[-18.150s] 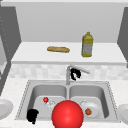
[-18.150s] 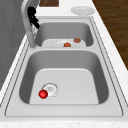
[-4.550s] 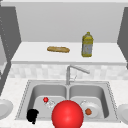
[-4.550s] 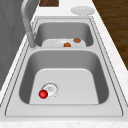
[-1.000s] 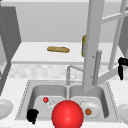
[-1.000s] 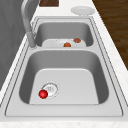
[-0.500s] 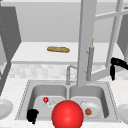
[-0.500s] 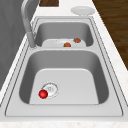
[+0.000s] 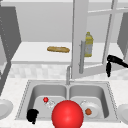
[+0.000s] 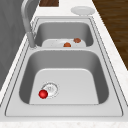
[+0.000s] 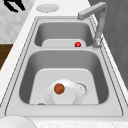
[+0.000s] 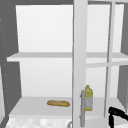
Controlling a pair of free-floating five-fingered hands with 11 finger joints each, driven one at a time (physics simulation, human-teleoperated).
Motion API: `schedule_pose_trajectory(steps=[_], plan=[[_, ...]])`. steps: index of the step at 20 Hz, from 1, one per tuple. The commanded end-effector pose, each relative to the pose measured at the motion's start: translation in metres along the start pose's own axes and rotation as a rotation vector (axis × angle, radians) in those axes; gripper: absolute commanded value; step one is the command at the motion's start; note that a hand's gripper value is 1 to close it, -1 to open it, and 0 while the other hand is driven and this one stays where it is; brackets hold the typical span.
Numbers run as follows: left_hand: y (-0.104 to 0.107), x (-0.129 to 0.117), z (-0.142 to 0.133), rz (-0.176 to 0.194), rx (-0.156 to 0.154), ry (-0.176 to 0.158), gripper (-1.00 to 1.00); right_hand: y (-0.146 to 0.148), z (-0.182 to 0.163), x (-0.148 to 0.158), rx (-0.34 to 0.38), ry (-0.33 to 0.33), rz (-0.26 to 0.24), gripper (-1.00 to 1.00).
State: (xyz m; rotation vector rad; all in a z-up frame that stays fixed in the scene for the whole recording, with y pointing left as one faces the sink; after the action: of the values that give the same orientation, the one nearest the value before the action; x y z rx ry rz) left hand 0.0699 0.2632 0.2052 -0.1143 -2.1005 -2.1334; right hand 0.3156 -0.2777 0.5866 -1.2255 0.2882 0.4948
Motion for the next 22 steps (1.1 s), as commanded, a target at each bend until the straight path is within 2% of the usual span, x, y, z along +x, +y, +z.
schedule_pose_trajectory(steps=[1, 17, 22], plan=[[0.0, 0.0, 0.0, 0.0, 0.0, 0.0, 0.0, 0.002, 0.013, 0.035, 0.011, -0.018, -0.028, -1.0], [0.0, 0.0, 0.0, 0.0, 0.0, 0.0, 0.0, -0.031, 0.015, 0.101, 0.045, 0.191, -0.185, -1.0], [0.0, 0.0, 0.0, 0.0, 0.0, 0.0, 0.0, -0.028, 0.015, 0.103, 0.06, 0.236, -0.187, -1.0]])
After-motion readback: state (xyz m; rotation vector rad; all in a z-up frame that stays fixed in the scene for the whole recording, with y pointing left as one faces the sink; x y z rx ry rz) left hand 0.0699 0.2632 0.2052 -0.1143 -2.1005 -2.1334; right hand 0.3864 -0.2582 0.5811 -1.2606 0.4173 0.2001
